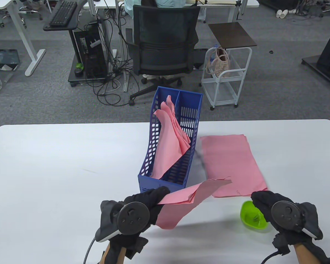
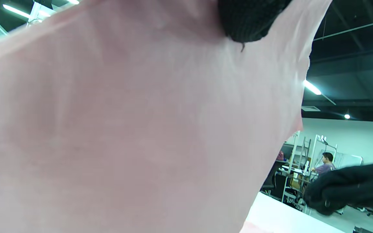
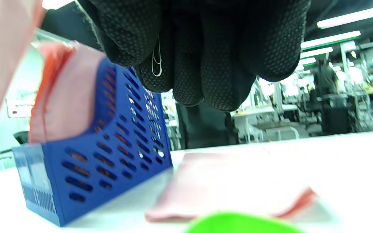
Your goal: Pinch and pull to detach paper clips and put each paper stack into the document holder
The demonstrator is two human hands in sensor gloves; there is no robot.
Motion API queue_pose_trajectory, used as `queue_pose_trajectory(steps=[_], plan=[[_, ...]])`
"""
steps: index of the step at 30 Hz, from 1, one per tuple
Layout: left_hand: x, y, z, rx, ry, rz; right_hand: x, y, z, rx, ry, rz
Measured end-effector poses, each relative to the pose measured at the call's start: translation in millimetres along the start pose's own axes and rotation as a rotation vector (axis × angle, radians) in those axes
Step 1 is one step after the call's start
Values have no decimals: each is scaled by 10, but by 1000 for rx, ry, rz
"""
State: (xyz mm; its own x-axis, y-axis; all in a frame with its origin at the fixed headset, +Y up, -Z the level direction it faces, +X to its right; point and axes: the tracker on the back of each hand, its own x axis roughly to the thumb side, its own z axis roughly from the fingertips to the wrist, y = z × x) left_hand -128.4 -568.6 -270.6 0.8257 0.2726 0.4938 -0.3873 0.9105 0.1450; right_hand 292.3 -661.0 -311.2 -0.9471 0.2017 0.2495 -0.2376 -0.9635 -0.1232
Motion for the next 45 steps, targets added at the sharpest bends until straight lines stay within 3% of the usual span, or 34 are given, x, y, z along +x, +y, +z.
queue_pose_trajectory(steps=[5, 11, 22, 28, 32, 39, 45], plan=[[0, 7, 2, 8, 4, -3, -113, 138, -53, 102, 60, -2], [48, -2, -9, 15, -5, 7, -196, 73, -111, 124, 100, 28], [440, 190, -156, 106, 46, -71, -201, -165, -257, 5, 82, 6], [753, 346, -415, 183, 138, -221, -210, -279, -214, -41, 68, -25], [857, 361, -678, 259, 268, -325, -225, -363, -155, -80, 66, -38], [800, 125, -1091, 389, 406, -528, -222, -418, -119, -112, 54, -41], [563, -207, -1228, 447, 420, -393, -209, -417, -118, -117, 47, -32]])
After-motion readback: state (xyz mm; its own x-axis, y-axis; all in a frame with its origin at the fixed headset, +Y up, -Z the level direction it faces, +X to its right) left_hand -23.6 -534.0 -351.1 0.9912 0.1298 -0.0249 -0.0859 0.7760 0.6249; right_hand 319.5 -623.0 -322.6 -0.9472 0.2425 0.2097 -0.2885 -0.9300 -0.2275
